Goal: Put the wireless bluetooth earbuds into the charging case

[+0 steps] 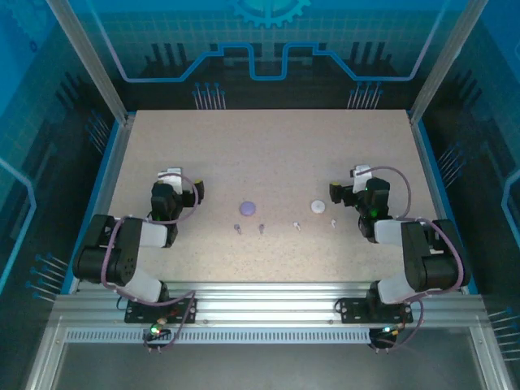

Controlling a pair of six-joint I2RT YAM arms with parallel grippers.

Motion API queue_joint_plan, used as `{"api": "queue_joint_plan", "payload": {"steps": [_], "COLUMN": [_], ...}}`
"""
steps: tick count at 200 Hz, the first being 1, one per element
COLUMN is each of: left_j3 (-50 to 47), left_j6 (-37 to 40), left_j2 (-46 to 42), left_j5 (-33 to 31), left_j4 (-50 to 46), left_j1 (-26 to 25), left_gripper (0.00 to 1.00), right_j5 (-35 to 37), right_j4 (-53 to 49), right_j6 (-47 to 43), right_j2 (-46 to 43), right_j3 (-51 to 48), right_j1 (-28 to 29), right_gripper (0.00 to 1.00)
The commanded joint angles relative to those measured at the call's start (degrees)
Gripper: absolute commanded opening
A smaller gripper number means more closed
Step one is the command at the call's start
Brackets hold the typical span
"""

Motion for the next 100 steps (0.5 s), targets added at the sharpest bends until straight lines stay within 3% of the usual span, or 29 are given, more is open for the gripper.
{"api": "queue_joint_plan", "payload": {"steps": [1,100], "left_j3": [1.31,1.48], "left_j6": [-0.73,-0.77], "left_j2": [0.5,0.48], "left_j5": [1.34,1.71], "left_j4": [0.66,0.27], "left_j1": [0.09,0.22], "left_gripper": [0.99,0.99], "right_j5": [1.03,0.92], "right_j4": [1.2,1.35], "right_j6": [-0.34,-0.34], "right_j2": [0.77,0.68], "right_j3": [1.09,1.02], "right_j1": [0.54,0.58], "right_gripper": [1.0,1.0]}}
